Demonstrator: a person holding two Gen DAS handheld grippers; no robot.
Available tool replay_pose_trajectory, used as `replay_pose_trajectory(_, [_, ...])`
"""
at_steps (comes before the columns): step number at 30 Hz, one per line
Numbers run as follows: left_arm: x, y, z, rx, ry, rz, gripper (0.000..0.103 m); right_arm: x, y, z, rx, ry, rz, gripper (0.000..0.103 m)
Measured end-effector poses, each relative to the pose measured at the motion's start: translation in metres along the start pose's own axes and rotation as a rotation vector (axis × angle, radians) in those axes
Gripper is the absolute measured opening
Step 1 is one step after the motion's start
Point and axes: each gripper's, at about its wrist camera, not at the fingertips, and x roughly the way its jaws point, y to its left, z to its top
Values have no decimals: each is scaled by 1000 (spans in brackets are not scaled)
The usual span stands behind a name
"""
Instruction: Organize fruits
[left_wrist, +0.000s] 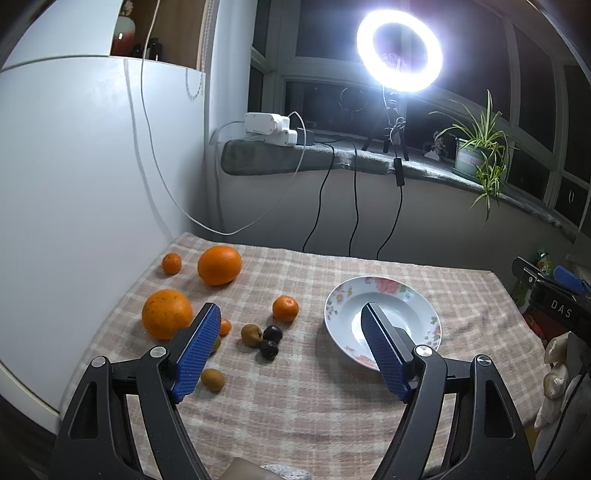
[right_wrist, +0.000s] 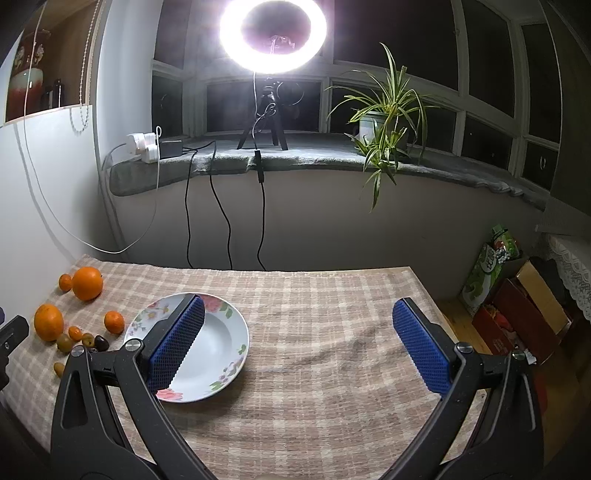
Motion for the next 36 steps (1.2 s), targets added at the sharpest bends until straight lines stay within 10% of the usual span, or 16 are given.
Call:
replay_pose_trajectory(18, [10, 16, -6, -23, 26, 14, 78, 10, 15, -4, -28, 21, 29, 103])
replay_pose_trajectory(36, [18, 73, -36, -90, 104, 84, 78, 28, 74, -15, -142, 66, 305, 103])
